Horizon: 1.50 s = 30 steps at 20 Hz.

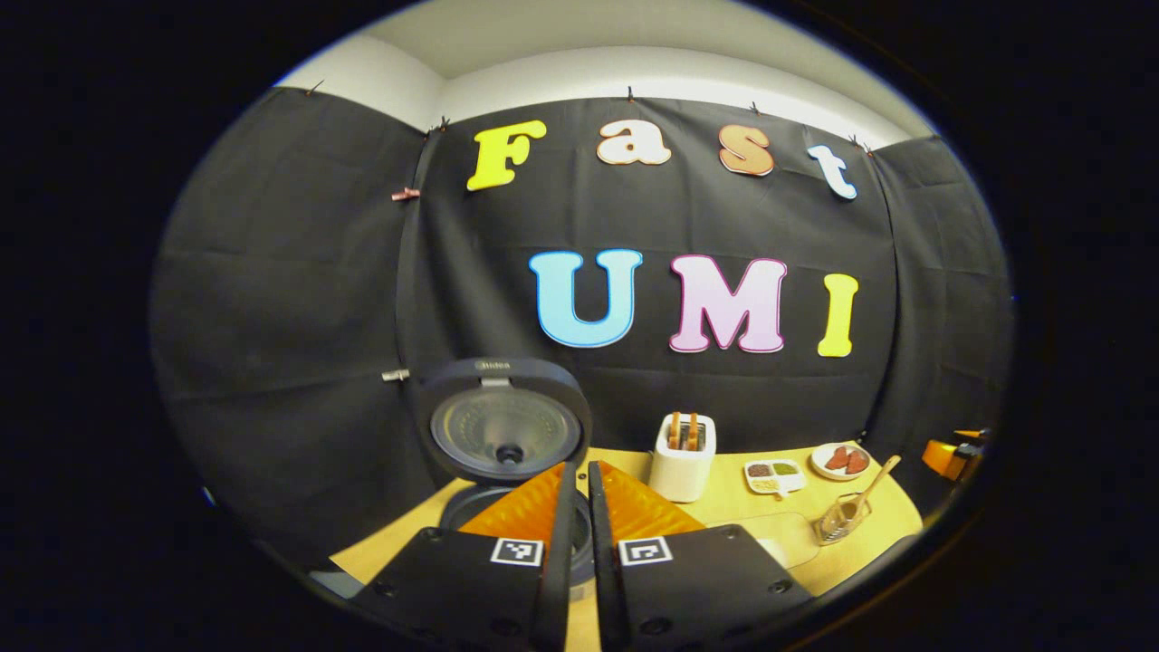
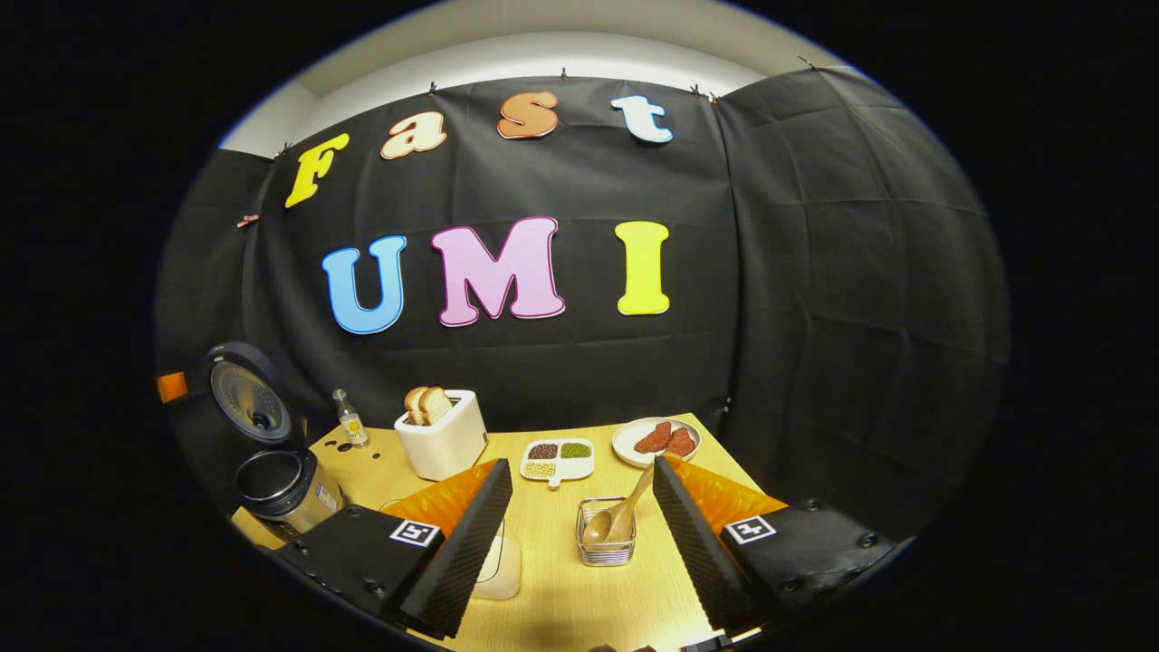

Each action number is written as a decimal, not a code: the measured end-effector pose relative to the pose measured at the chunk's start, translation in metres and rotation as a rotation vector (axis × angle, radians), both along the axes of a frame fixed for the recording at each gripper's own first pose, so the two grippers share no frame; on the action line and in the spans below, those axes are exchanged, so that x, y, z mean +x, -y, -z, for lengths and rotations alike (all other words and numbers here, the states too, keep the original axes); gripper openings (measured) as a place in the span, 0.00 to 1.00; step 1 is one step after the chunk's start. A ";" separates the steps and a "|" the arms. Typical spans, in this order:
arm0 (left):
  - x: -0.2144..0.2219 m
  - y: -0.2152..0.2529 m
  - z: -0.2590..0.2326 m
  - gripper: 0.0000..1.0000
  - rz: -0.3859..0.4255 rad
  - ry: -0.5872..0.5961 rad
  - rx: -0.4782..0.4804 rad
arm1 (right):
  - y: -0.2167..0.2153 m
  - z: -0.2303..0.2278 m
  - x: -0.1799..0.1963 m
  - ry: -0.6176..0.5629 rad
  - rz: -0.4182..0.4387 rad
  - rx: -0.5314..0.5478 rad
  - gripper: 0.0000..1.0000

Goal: Close the left gripper, press the button to open the rice cooker; take a wooden spoon from the chopstick holder with the right hand, scoop a spoonful of rice and pour it into the rice cooker, then put the wooden spoon back into the chopstick holder.

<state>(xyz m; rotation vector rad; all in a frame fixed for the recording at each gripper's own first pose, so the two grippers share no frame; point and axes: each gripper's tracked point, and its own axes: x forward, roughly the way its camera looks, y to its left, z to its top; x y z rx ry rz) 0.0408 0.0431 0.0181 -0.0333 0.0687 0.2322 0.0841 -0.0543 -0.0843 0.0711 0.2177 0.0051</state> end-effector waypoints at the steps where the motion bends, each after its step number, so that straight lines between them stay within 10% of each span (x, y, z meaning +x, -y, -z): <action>1: -0.001 0.004 0.005 0.22 0.001 -0.008 -0.005 | 0.004 0.004 0.003 -0.012 0.005 -0.005 0.98; 4: -0.004 0.015 0.013 0.41 0.024 -0.025 0.012 | 0.015 0.010 0.016 -0.023 0.018 -0.002 0.98; 7: -0.004 0.028 0.024 0.96 0.041 -0.046 0.002 | 0.023 0.024 0.031 -0.048 0.013 -0.015 0.98; 30: -0.046 0.113 0.106 0.98 -0.163 -0.294 -0.066 | 0.045 0.188 0.158 -0.377 -0.027 0.261 0.96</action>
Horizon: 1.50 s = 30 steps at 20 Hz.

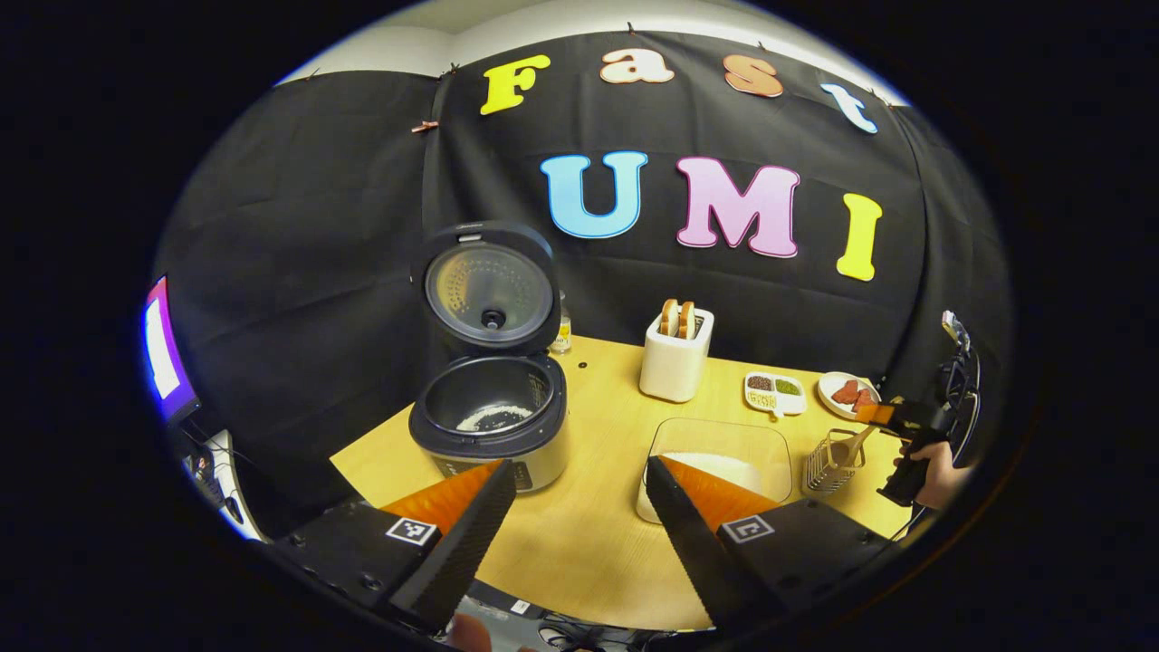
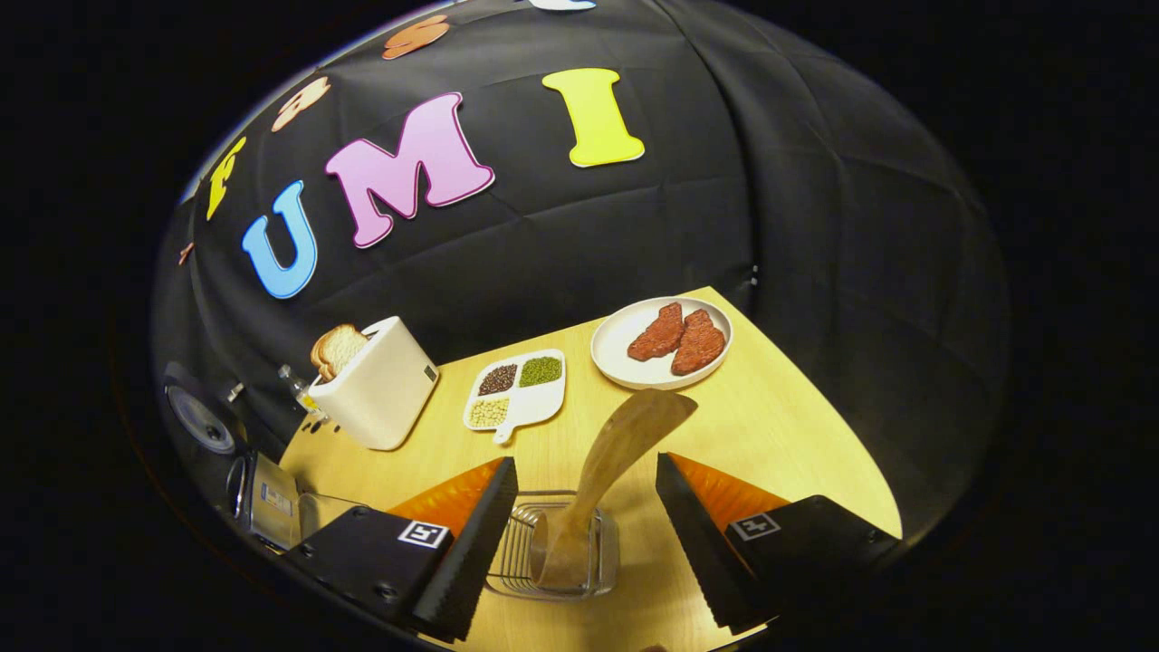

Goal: Close the left gripper, press the button to open the rice cooker; take a wooden spoon from the chopstick holder with the right hand, scoop a spoonful of rice and pour it into the rice cooker, then put the wooden spoon back into the chopstick holder.

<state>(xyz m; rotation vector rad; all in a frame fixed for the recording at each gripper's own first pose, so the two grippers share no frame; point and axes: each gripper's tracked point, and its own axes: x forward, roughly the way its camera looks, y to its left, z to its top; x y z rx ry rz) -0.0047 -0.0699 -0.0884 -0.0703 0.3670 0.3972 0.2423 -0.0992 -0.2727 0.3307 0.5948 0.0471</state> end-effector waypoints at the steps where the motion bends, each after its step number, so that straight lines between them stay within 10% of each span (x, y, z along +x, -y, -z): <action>1: -0.001 0.005 0.003 0.98 0.003 -0.004 -0.001 | -0.001 0.004 0.004 -0.008 0.007 0.018 0.95; 5: 0.002 0.017 0.011 0.98 0.026 -0.016 0.000 | 0.002 0.010 0.016 -0.026 0.060 0.071 0.63; 7: 0.004 0.020 0.014 0.98 0.041 -0.013 0.002 | 0.004 0.013 0.016 -0.039 0.081 0.074 0.23; 30: -0.005 -0.087 0.045 0.96 0.215 0.058 -0.082 | -0.109 -0.168 -0.052 0.297 -0.030 -0.055 0.12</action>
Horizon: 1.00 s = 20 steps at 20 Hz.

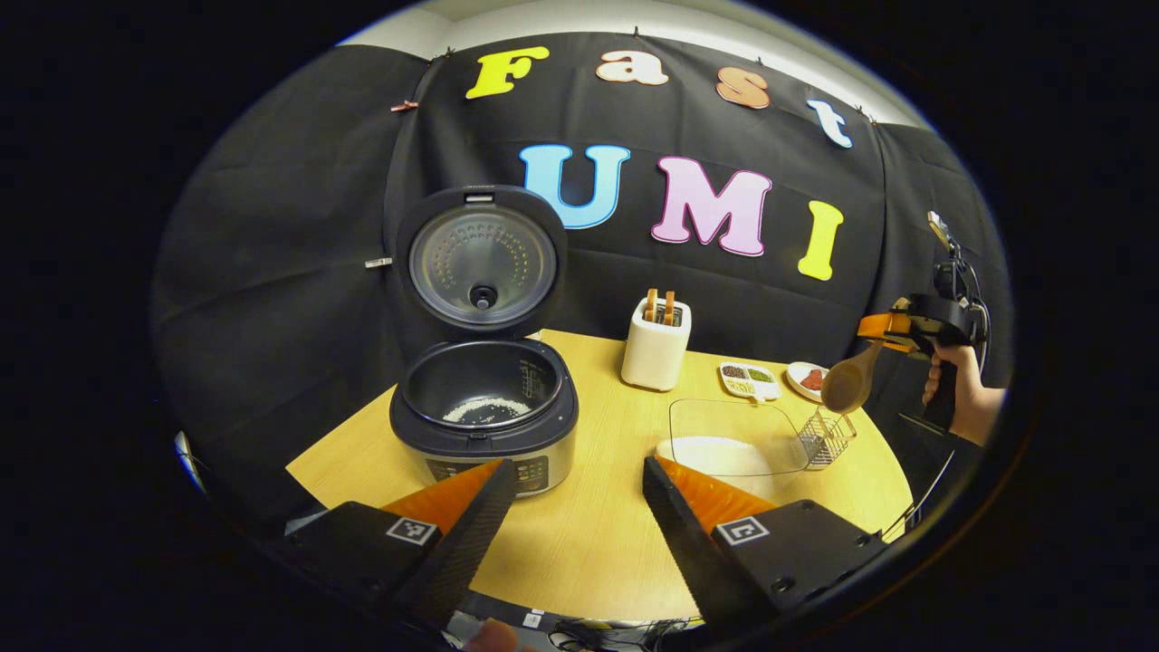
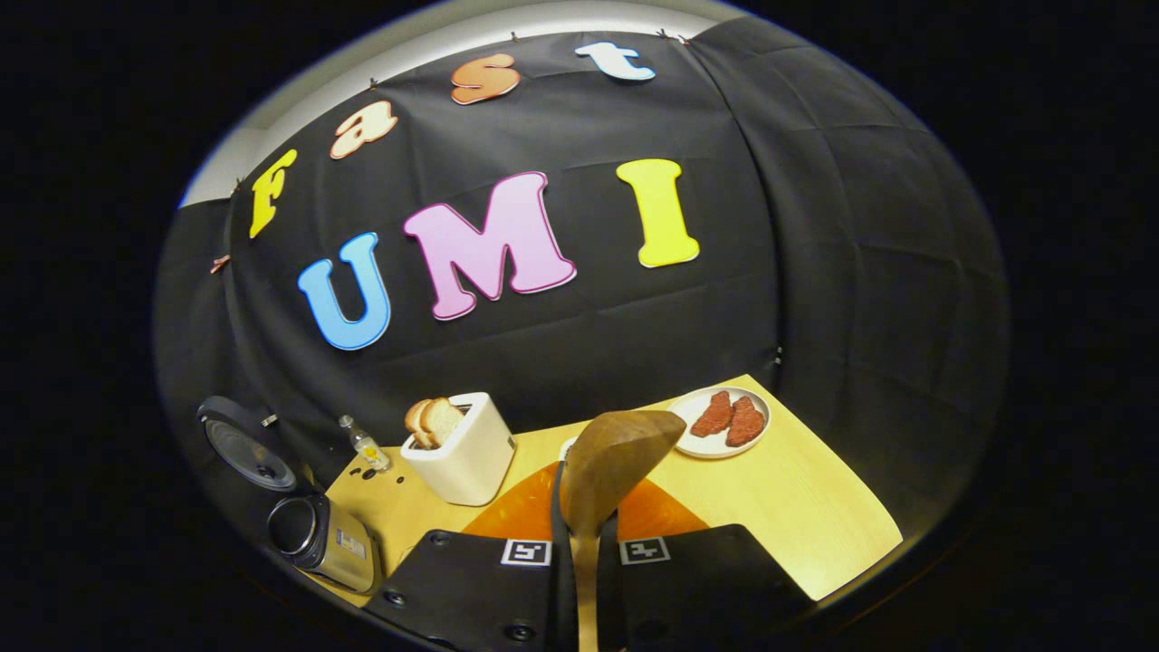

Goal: Close the left gripper, press the button to open the rice cooker; take a wooden spoon from the chopstick holder with the right hand, scoop a spoonful of rice and pour it into the rice cooker, then put the wooden spoon back into the chopstick holder.

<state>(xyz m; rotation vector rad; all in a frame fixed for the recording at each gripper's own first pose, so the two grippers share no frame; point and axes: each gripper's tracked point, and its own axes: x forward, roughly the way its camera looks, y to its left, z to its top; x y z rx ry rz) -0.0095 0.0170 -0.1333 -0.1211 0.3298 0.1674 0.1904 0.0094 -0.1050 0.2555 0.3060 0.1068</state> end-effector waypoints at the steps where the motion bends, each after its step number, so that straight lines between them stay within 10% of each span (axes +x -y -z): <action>1: 0.001 -0.005 0.001 0.96 0.003 -0.001 -0.007 | -0.012 -0.003 -0.003 0.008 -0.015 -0.003 0.12; 20: 0.004 -0.059 0.059 0.96 0.036 -0.099 -0.020 | -0.133 0.146 -0.021 -0.098 -0.117 -0.100 0.13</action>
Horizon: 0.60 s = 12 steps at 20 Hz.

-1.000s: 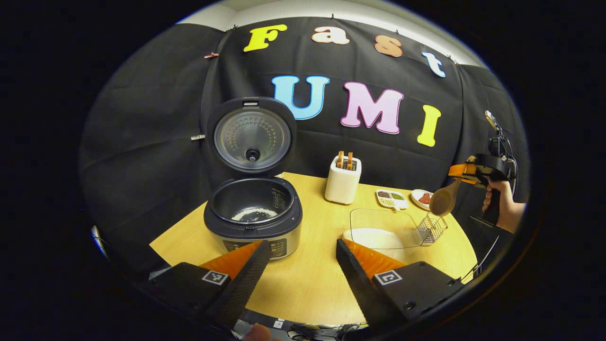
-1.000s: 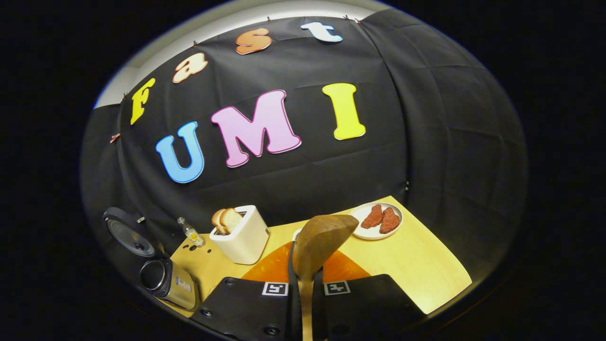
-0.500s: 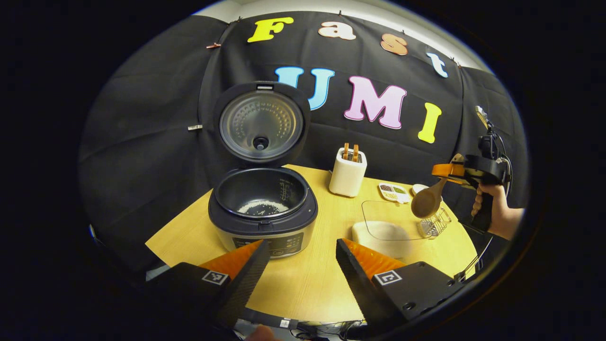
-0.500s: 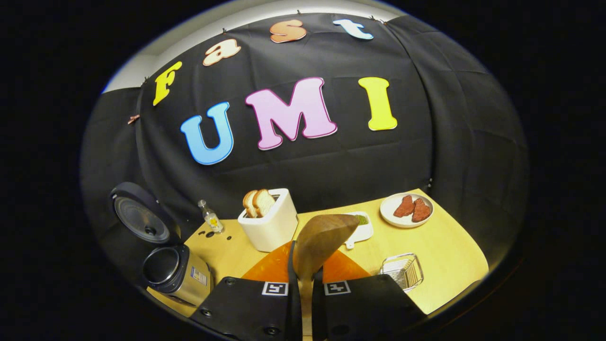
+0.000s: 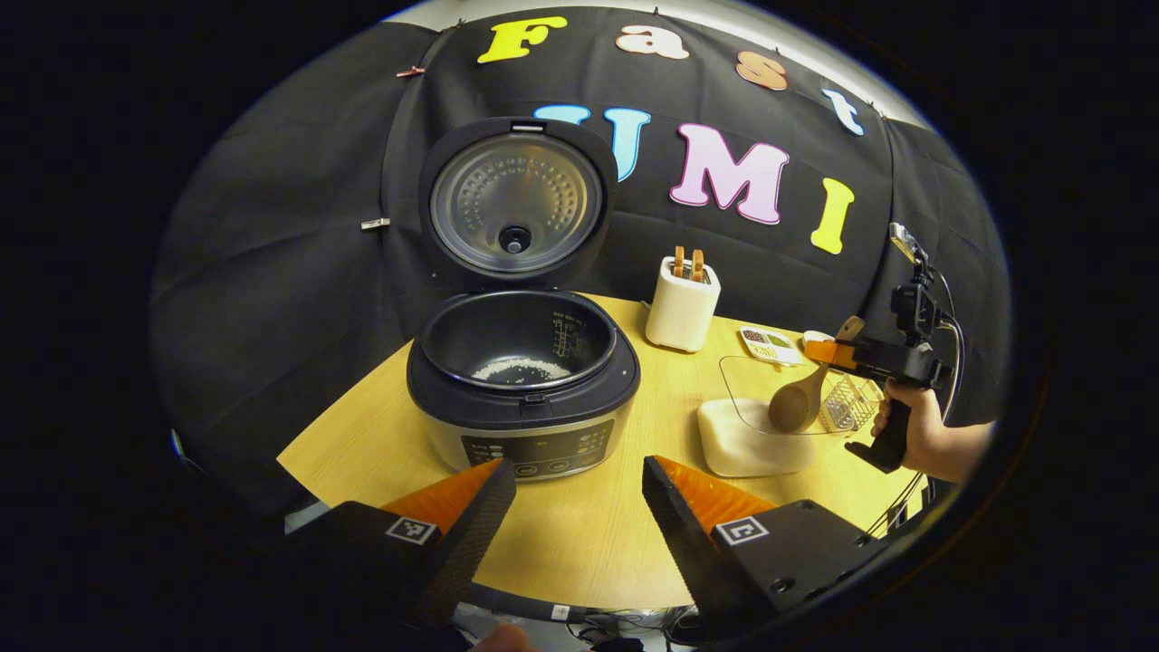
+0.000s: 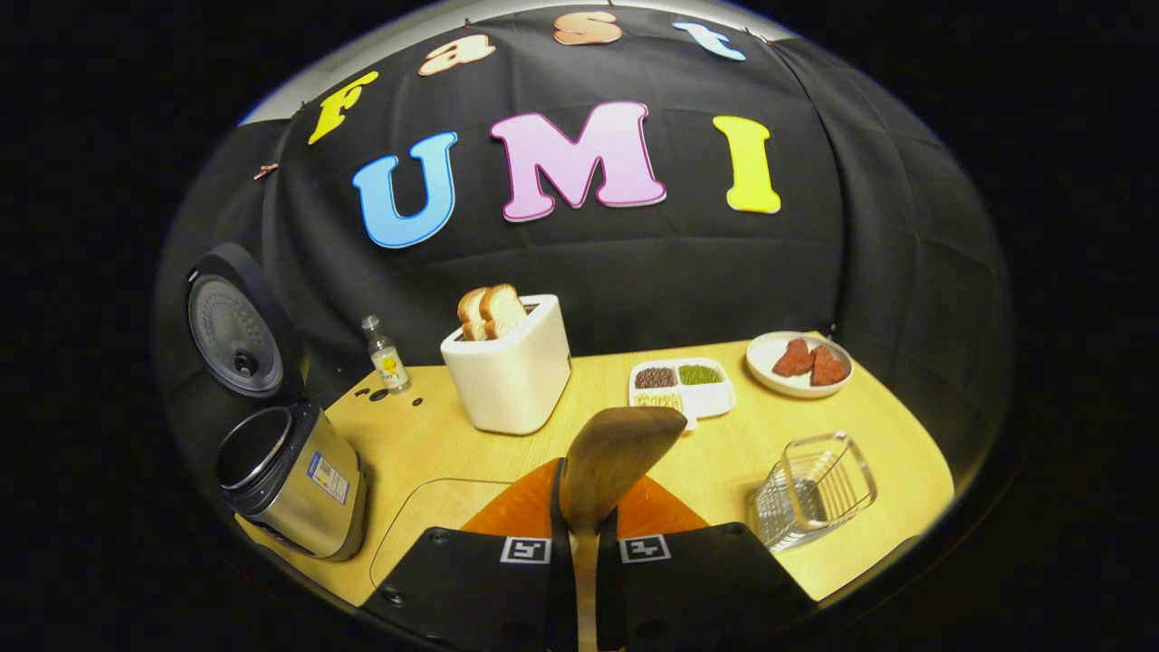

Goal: Close the left gripper, press the button to open the rice cooker; take a wooden spoon from the chopstick holder with the right hand, scoop a spoonful of rice and pour it into the rice cooker, then put the wooden spoon back into the chopstick holder.

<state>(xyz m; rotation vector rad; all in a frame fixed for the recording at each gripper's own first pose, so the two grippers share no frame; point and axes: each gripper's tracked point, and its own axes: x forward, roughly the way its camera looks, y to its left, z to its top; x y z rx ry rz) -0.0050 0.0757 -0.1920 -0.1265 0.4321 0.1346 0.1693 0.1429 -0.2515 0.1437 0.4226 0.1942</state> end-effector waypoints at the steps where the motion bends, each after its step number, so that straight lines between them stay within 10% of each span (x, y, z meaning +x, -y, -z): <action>1: -0.001 -0.001 0.000 0.96 0.001 0.000 0.002 | -0.004 0.001 -0.003 0.000 0.003 0.007 0.13; 12: -0.010 0.000 0.000 0.96 0.005 0.003 -0.007 | -0.049 0.008 -0.031 -0.161 0.013 0.225 0.13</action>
